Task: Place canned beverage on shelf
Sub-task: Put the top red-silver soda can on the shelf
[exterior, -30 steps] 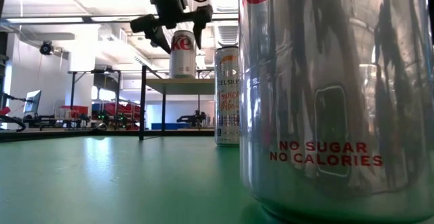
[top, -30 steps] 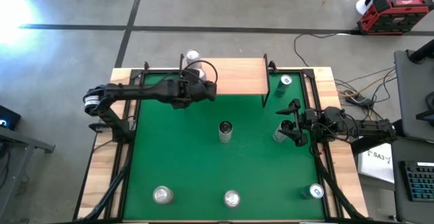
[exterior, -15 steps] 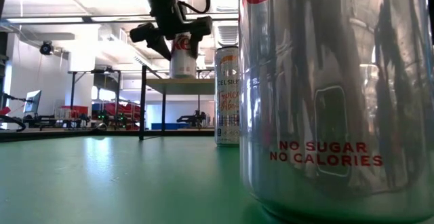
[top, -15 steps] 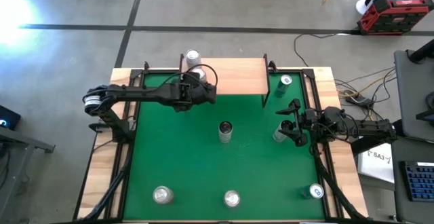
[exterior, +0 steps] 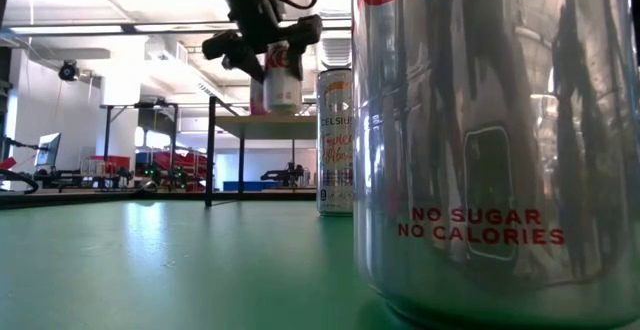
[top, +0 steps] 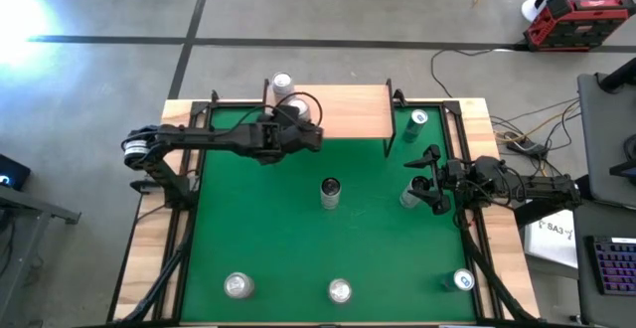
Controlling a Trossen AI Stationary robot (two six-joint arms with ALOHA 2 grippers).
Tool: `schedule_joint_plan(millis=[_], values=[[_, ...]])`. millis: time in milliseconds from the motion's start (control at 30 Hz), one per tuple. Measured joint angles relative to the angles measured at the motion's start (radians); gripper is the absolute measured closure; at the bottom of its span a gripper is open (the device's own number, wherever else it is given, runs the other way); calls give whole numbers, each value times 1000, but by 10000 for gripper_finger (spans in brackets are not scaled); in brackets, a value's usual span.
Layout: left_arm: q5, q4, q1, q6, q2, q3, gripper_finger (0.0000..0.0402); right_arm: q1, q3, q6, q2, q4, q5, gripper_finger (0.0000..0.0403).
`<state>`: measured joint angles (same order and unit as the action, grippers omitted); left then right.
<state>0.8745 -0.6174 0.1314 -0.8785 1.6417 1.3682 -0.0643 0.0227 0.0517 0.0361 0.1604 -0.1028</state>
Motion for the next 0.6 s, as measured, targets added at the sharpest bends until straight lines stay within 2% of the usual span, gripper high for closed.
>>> schedule_joint_plan(millis=[267, 467, 600], values=[[6, 67, 13, 70, 64, 34, 121, 0, 0, 0, 0, 0, 0, 46], [-2, 37, 35, 84, 140, 135, 119, 0, 0, 0, 0, 0, 0, 46], [-9, -12, 56, 40, 172, 207, 119, 0, 0, 0, 0, 0, 0, 46]])
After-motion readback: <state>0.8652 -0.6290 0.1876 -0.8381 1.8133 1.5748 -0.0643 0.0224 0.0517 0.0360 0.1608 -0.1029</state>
